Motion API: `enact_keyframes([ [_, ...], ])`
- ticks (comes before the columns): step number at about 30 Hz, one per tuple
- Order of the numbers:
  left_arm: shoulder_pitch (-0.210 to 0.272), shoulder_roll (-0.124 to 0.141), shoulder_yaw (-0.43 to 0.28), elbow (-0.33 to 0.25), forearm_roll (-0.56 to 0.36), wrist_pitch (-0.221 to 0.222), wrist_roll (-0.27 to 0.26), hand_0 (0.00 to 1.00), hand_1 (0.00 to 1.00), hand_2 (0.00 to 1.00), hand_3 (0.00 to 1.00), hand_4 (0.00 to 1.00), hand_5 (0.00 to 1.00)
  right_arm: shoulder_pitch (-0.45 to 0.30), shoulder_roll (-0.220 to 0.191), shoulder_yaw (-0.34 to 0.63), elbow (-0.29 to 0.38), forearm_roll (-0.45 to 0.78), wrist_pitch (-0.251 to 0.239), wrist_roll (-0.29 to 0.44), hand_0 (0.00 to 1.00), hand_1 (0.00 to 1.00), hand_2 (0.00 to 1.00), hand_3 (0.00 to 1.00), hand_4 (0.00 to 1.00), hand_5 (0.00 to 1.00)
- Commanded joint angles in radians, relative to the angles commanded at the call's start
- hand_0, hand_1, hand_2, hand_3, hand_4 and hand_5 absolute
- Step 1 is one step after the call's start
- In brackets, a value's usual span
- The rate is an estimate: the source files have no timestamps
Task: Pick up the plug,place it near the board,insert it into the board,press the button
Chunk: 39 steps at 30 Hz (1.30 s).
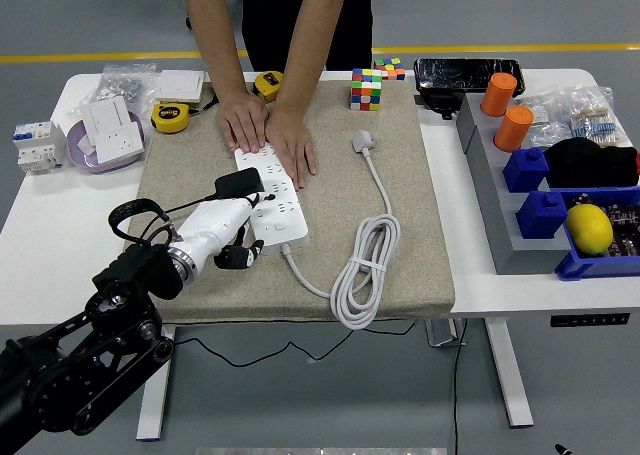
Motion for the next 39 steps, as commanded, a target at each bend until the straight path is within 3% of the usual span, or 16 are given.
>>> enact_keyframes([
  [8, 0.001, 0.003, 0.016, -0.015, -0.035, -0.063, 0.023, 0.125, 0.042, 0.15, 0.886, 0.56, 0.002, 0.003, 0.0, -0.005, 0.0, 0.006, -0.001, 0.002, 0.821, 0.733, 0.741, 0.774, 0.998, 0.881],
  [39, -0.005, -0.002, 0.049, 0.017, -0.05, -0.084, 0.036, 0.126, 0.042, 0.152, 0.872, 0.593, 0.002, 0.0, -0.004, -0.006, 0.0, 0.003, 0.0, 0.002, 0.822, 0.733, 0.741, 0.775, 0.998, 0.881],
])
